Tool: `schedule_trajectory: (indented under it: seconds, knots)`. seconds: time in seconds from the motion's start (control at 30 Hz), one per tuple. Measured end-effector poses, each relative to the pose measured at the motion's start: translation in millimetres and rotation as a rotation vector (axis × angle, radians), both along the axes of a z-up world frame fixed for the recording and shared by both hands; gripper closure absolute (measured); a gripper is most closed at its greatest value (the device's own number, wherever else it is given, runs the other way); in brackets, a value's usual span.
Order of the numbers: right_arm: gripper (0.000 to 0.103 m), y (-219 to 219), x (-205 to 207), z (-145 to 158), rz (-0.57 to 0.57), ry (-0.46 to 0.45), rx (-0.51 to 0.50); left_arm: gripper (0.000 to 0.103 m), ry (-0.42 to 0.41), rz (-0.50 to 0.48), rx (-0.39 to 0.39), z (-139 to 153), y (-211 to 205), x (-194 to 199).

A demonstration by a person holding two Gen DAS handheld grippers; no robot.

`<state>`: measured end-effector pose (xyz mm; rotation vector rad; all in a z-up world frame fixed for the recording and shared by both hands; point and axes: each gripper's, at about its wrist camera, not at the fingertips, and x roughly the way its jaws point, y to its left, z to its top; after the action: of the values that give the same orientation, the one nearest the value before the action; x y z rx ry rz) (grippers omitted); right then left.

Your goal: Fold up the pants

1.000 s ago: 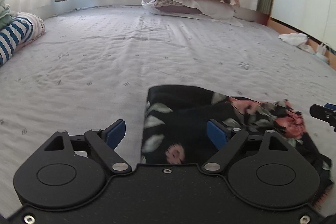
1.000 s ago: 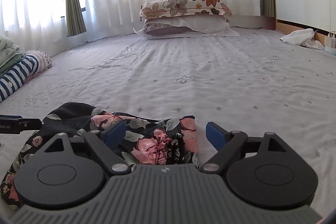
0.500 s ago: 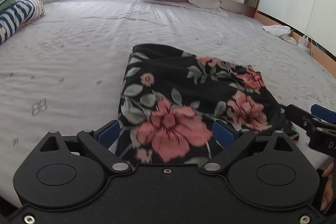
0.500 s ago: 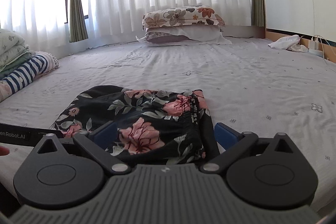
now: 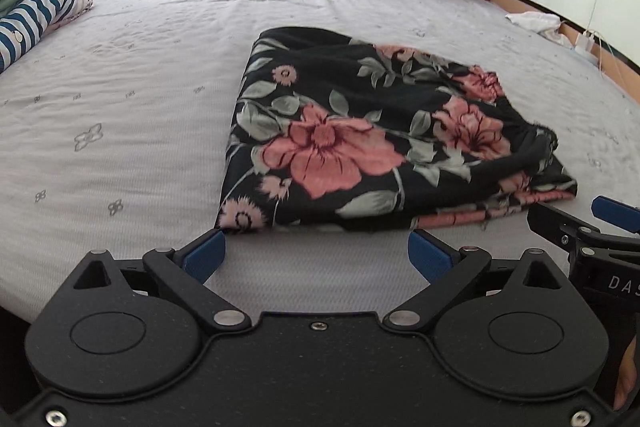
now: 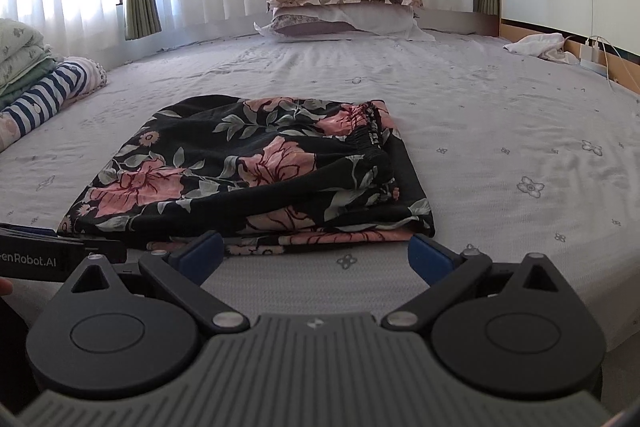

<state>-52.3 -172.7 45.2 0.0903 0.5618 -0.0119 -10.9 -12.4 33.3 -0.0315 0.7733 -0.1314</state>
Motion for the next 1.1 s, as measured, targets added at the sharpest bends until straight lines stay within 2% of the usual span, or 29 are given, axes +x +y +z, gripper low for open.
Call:
schedule_trajectory:
  seconds: [0.3,0.43,0.87,1.1]
  knots:
    - [0.0,3.6,10.6,-15.7,-0.01,0.089,-0.021,0.0,0.003,-0.006,0.068,-9.2,-10.8,5.8]
    - [0.0,9.8,12.0,-18.7,-0.002,0.089,-0.071,0.0,-0.008,-0.001,0.078,-12.2,-13.3,6.5]
    - [0.0,7.6,9.2,-23.8,0.013,0.056,-0.052,0.0,-0.004,0.0,0.075,-14.5,-13.8,9.4]
    - [0.0,8.9,10.3,-22.2,0.013,0.072,-0.057,0.0,0.018,0.003,0.076,-13.7,-13.2,13.0]
